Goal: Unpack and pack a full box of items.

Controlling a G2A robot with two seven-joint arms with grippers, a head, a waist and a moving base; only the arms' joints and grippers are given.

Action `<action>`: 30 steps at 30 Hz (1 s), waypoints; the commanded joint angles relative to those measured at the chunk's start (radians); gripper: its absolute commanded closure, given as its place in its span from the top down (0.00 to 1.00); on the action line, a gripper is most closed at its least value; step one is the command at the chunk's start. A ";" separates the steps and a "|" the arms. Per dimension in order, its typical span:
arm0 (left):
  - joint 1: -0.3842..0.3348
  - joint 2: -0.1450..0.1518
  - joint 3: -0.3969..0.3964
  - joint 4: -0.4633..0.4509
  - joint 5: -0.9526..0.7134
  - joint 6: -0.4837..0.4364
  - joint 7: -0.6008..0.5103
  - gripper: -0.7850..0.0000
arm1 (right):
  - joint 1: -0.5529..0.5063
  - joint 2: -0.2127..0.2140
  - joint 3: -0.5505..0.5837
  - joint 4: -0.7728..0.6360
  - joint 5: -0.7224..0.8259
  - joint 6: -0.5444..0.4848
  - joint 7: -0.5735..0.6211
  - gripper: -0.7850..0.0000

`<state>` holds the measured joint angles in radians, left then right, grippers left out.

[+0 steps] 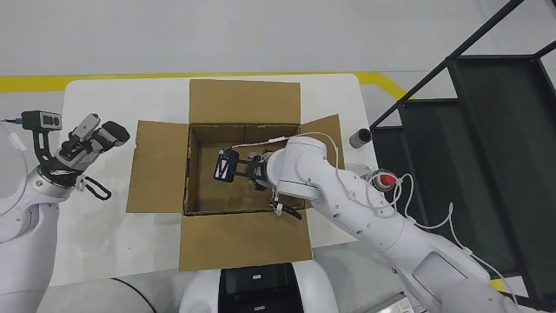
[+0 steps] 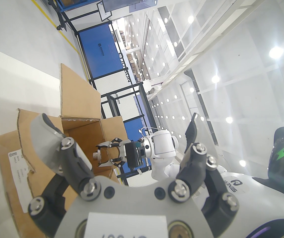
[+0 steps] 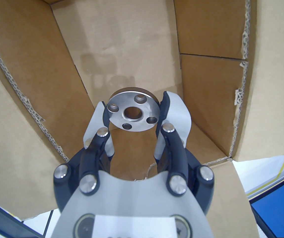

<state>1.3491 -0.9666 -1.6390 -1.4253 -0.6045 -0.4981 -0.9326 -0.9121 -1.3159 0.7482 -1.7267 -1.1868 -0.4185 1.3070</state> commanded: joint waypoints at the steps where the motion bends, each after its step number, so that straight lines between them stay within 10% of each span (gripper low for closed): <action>1: 0.000 0.000 0.000 0.000 0.000 0.000 0.000 1.00 | 0.000 0.000 0.000 0.000 0.000 0.000 0.000 0.00; 12: 0.000 0.000 0.000 0.000 0.000 0.000 0.000 1.00 | -0.027 0.017 0.044 -0.144 0.086 -0.012 0.082 0.00; 30: 0.000 0.000 0.000 0.000 0.000 0.000 0.000 1.00 | -0.191 0.217 0.290 -0.456 0.330 0.046 0.141 0.00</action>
<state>1.3491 -0.9666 -1.6390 -1.4253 -0.6045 -0.4981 -0.9326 -1.1040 -1.0979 1.0391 -2.1828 -0.8552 -0.3735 1.4467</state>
